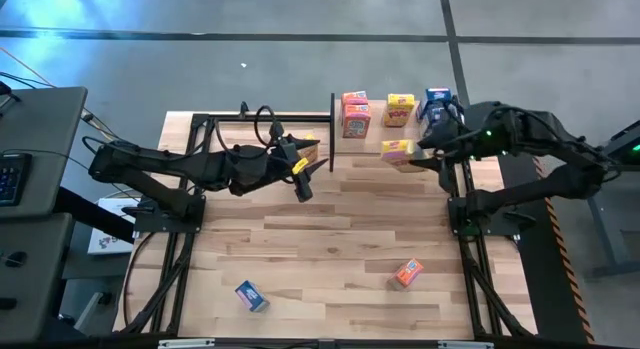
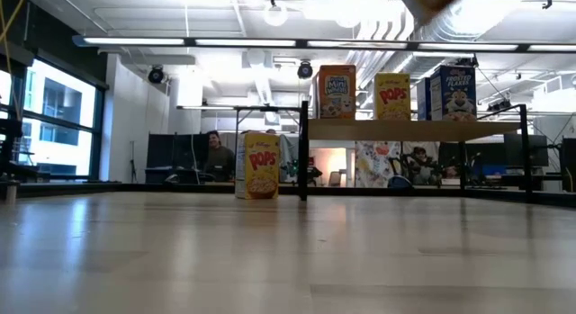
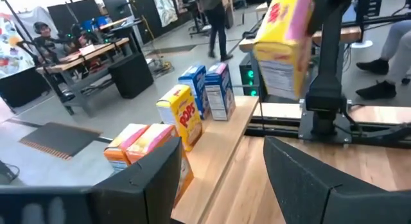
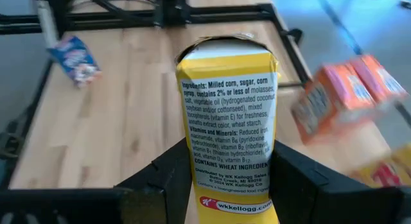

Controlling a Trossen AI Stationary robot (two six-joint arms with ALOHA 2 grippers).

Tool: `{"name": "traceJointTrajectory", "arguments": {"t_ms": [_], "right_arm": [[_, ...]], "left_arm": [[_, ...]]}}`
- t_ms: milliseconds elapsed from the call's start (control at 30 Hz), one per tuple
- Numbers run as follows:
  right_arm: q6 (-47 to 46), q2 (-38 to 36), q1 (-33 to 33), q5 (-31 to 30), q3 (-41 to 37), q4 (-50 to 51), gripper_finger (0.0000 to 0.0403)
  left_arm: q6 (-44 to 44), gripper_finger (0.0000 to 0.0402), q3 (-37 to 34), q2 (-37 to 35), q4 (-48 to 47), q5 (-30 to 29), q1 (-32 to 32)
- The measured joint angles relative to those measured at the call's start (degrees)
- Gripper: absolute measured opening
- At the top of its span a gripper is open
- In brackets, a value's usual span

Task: Stack cereal on shelf
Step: Put the bottom yellow cereal box on the shelf aligned with the other yellow cereal box

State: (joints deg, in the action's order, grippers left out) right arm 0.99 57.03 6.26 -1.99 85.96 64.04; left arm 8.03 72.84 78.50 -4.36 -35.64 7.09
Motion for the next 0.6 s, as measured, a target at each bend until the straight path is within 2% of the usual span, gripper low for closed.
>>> {"name": "traceJointTrajectory", "arguments": {"t_ms": [333, 600], "right_arm": [[-2.7, -16.6, 0.0, -5.3, -23.6, -17.0, 0.0165], [-2.6, -23.1, 0.0, -11.3, -36.5, -28.9, 0.0165]], "left_arm": [[-7.9, 0.0209, -0.3, 0.1, -9.4, 0.6, -2.9], [-11.2, 0.0209, -8.3, 0.3, -4.6, 3.3, -6.7]]}}
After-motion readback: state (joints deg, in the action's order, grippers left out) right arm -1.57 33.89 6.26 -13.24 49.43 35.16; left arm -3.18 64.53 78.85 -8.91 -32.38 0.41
